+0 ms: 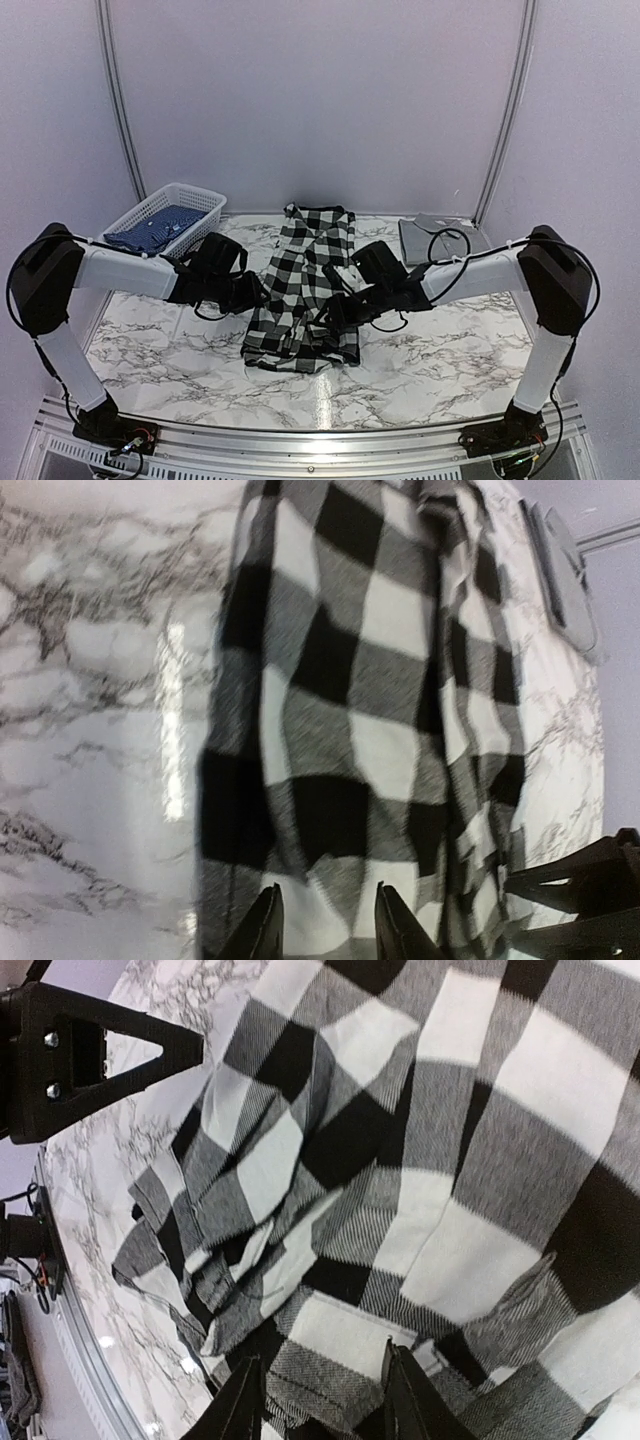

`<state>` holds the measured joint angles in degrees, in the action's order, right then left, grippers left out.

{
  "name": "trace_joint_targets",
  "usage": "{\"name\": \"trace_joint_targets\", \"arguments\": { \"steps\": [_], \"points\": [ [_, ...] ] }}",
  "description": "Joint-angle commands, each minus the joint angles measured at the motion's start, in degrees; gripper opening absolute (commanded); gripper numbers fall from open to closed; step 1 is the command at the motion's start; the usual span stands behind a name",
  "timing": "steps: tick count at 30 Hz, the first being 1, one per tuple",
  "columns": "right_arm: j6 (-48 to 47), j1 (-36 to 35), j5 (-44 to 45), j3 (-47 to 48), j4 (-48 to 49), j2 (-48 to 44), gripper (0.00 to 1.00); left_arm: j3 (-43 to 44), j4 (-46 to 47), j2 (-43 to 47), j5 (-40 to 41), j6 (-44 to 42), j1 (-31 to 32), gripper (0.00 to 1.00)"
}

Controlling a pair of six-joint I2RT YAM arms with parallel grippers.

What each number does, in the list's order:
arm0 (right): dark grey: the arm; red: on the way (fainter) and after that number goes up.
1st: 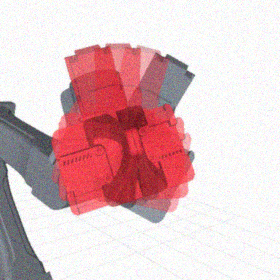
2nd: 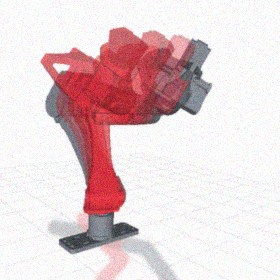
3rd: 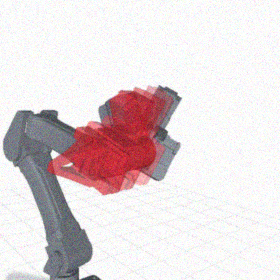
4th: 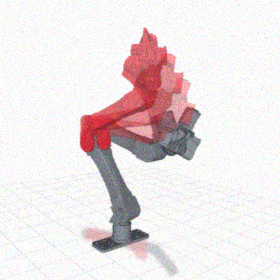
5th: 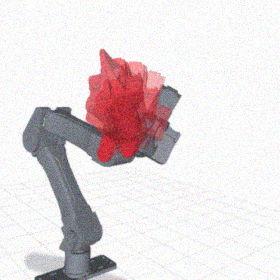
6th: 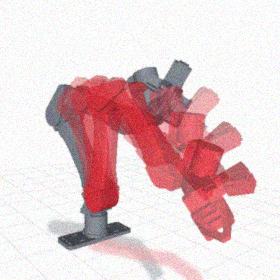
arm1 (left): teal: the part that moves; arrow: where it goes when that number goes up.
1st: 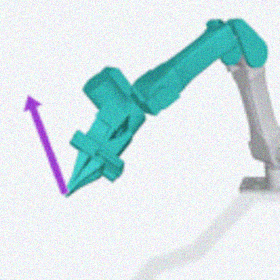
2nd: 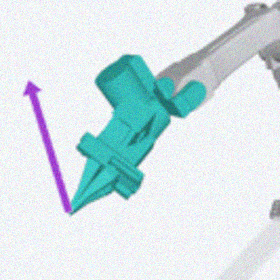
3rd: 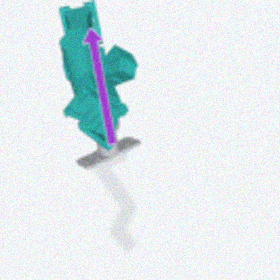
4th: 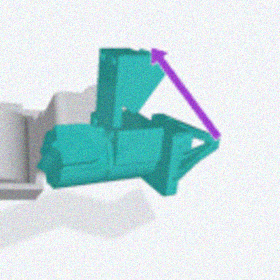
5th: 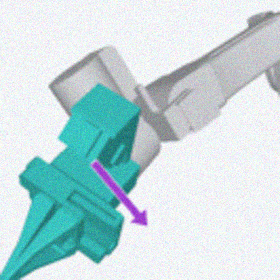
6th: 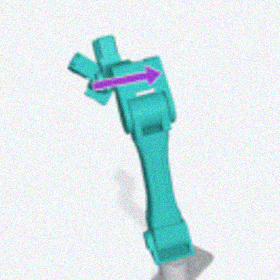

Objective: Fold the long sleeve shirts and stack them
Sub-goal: Smooth out the rectangle-folded shirt at the center of the board.

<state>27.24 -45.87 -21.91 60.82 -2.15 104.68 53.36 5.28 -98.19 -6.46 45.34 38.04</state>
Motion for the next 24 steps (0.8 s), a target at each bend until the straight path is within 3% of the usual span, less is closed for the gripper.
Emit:
{"name": "trace_joint_targets", "arguments": {
  "steps": [1,10,15,24],
  "points": [
    [0.8,-1.0,0.4,-3.7,1.0,0.4,0.37,-4.7,-3.5,2.6,-2.7,-3.1,0.2,0.31],
    [2.0,-1.0,1.0,-12.7,1.7,-2.9,0.36,-10.7,-3.1,5.2,-3.3,0.1,6.5,0.2],
    [2.4,-1.1,1.8,-14.1,0.6,-6.3,0.36,-12.5,-2.5,5.3,-2.3,2.3,9.6,0.19],
    [3.0,0.4,4.9,-15.6,-4.5,-16.1,0.4,-13.2,-9.4,13.6,2.4,2.1,9.8,0.27]
  ]
}}
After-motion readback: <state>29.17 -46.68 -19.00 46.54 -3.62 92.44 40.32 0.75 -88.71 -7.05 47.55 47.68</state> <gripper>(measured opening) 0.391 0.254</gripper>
